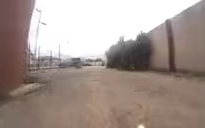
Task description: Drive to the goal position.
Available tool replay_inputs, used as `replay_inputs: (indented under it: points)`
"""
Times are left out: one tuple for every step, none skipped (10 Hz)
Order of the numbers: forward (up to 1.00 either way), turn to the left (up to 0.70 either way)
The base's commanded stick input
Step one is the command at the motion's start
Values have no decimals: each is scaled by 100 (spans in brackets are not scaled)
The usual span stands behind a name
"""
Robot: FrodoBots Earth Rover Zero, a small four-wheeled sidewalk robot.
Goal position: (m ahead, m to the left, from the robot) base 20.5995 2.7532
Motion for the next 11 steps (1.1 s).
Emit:
replay_inputs:
  points:
    - [100, 0]
    - [100, 0]
    - [100, 0]
    - [100, 0]
    - [100, 0]
    - [100, 0]
    - [100, 0]
    - [100, 0]
    - [100, 0]
    - [100, 0]
    - [100, 0]
